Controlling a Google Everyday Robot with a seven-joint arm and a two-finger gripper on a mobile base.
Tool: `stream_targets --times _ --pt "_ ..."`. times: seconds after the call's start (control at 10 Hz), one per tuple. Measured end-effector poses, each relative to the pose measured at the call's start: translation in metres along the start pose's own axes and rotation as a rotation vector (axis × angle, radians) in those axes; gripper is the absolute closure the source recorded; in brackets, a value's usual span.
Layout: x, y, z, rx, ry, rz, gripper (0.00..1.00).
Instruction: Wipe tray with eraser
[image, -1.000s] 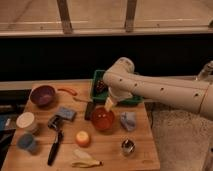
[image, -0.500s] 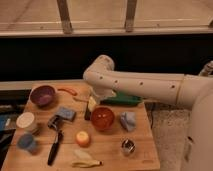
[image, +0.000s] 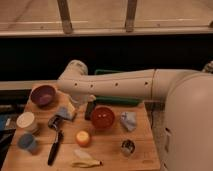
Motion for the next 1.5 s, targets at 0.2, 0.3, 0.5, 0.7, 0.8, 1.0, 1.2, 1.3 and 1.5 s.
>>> stream_targets --times 0.2,0.3,0.5,0.7,0.8,1.0,1.2,1.3,1.5 --pt "-0.001 0.003 0.001 -0.006 0.003 -0.003 0.2" --pt "-0.002 0.004 0.004 -0.016 0.011 -0.007 0.2" --pt "-0.004 0.021 0.02 -0.049 0.046 -0.025 0.2" --pt "-0.008 0.044 0.055 -0.076 0.095 -0.039 0.2" --pt "-0.011 0.049 0.067 -0.083 0.114 -0.039 0.2" --pt "-0.014 0.05 0.079 -0.079 0.144 -0.027 0.2" --pt "-0.02 0.035 0.079 -0.034 0.16 0.007 0.2" --pt "-0.022 0.027 0.079 -0.016 0.166 0.022 0.2" --pt "-0.026 0.011 0.088 -0.023 0.198 0.054 0.2"
